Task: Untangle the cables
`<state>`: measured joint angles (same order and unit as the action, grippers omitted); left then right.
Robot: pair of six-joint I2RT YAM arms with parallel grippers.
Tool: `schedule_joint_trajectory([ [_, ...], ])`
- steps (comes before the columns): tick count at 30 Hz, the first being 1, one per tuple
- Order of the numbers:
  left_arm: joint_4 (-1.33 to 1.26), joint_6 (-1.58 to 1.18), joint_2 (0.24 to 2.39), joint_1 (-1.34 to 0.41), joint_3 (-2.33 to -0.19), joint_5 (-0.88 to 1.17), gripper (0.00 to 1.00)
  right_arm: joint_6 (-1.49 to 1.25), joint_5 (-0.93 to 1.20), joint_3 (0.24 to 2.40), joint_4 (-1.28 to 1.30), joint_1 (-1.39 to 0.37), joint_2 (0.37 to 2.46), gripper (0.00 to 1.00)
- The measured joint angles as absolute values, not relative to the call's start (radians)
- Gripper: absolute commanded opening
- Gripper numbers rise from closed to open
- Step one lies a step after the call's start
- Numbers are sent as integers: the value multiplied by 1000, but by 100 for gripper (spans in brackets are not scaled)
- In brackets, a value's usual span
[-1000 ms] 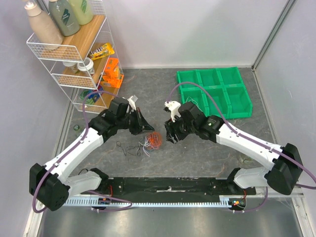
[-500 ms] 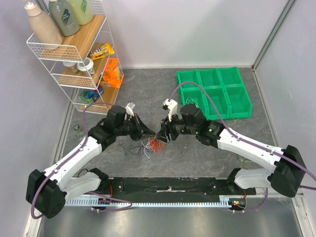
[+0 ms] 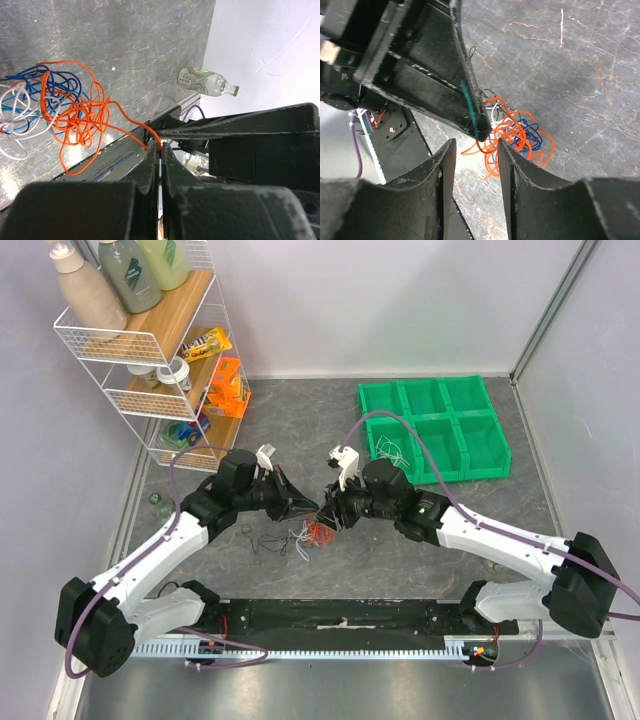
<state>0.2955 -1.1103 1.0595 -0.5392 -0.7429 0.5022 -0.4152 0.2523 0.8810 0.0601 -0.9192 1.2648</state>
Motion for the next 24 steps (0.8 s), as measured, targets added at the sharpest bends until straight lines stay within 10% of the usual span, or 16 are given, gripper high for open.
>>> schedule_joint_trajectory([
  [6,296,-1111,1060,-539,-777,508,2,-402,205,881,60,-921,1283,32],
  [10,295,-1111,1060,-539,-788,508,6,-394,181,881,57,-921,1287,0],
  [18,439,-953,1096,-534,-957,497,64,-401,101,865,67,-925,1195,0],
  [24,554,-788,1068,-533,-1075,421,39,-437,107,864,61,-925,1126,0],
])
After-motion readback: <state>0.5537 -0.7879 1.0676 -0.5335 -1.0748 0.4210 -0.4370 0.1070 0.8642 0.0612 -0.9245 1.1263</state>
